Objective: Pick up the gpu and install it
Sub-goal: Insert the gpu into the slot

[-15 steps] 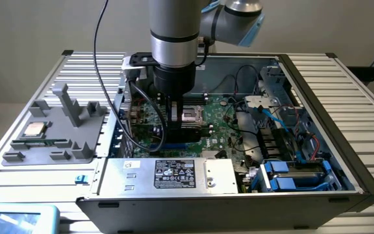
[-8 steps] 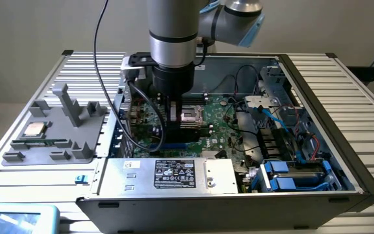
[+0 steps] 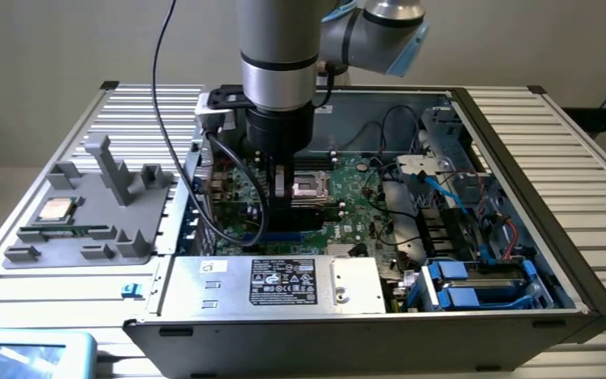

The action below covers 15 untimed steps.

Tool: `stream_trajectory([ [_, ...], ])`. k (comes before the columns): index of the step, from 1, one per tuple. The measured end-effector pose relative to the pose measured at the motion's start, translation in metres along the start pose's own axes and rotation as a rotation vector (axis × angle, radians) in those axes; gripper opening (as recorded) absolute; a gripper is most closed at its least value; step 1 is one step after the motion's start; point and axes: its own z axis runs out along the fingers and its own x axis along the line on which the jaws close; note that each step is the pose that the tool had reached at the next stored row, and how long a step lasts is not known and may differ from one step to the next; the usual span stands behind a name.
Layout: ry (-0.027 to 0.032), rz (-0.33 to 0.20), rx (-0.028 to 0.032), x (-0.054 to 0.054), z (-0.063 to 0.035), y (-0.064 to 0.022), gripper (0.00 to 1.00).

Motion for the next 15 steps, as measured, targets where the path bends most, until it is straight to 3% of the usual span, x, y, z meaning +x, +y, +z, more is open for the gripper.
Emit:
stream_trajectory([
  [10,0.0001,0.0,0.0033,-0.0001,0.0017,0.0007,0.25],
  [15,0.0001,0.0,-0.0028,-0.0001,0.0019,0.0007,0.25],
])
